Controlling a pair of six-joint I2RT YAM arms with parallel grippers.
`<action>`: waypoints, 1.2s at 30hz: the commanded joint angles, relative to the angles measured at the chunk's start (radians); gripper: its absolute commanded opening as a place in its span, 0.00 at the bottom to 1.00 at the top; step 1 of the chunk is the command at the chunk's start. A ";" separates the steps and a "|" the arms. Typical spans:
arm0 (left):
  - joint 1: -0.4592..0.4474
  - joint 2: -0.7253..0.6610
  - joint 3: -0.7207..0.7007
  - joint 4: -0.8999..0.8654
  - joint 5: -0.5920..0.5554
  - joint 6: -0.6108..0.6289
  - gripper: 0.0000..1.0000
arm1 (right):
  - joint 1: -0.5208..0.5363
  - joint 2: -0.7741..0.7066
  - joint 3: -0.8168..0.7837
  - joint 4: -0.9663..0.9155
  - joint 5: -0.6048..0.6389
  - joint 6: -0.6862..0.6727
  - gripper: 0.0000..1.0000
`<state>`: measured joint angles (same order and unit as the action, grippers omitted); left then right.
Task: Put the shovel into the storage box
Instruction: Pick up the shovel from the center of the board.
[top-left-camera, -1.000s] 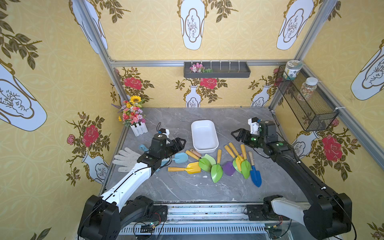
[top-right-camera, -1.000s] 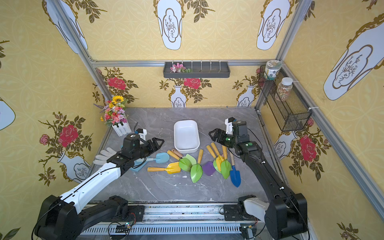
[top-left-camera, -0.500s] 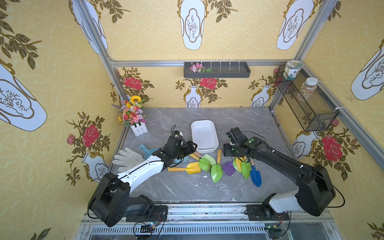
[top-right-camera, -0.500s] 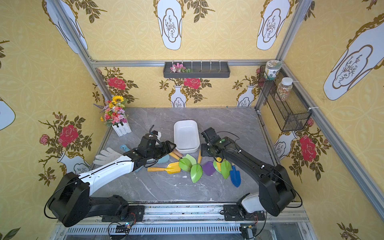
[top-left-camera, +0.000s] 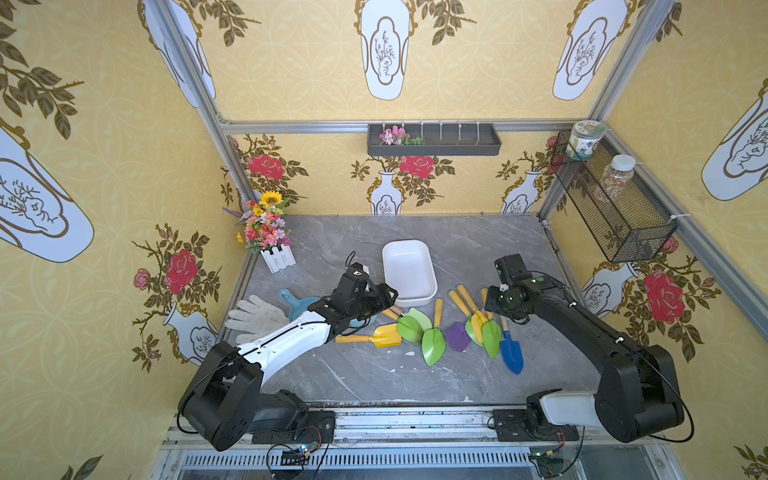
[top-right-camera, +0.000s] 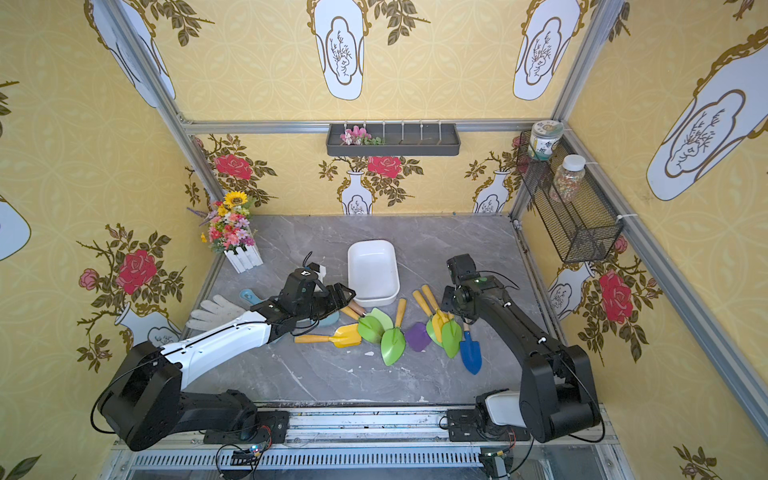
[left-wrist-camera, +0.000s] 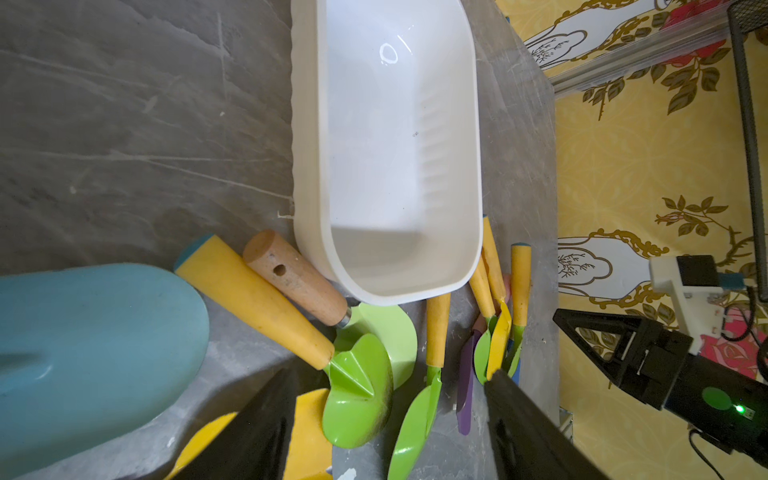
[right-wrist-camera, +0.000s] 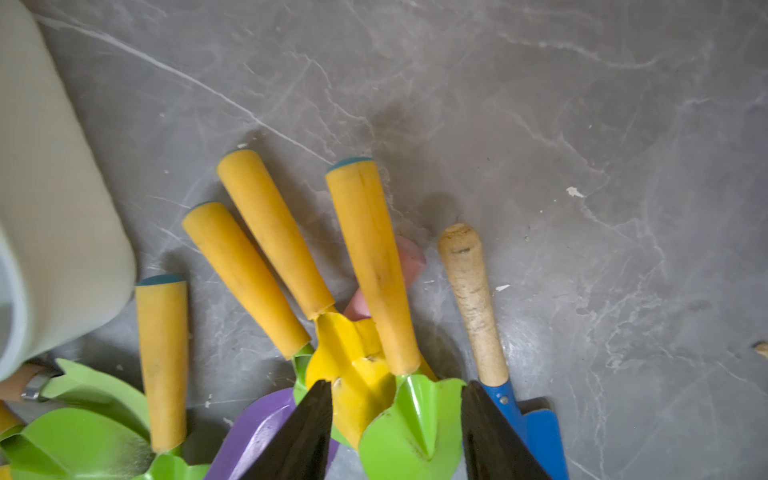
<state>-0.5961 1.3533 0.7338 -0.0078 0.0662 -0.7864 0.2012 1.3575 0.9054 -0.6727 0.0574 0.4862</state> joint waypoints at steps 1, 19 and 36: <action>-0.001 0.012 -0.002 0.013 -0.003 -0.011 0.75 | -0.006 0.027 -0.013 0.054 -0.061 -0.040 0.51; -0.001 0.023 -0.001 -0.014 -0.039 -0.012 0.71 | -0.049 0.160 -0.052 0.174 -0.124 -0.070 0.35; 0.013 0.134 0.104 -0.060 -0.090 0.038 0.64 | -0.033 0.087 0.005 0.063 -0.078 -0.088 0.16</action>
<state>-0.5896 1.4601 0.8173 -0.0528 -0.0051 -0.7742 0.1604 1.4708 0.8902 -0.5587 -0.0460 0.4118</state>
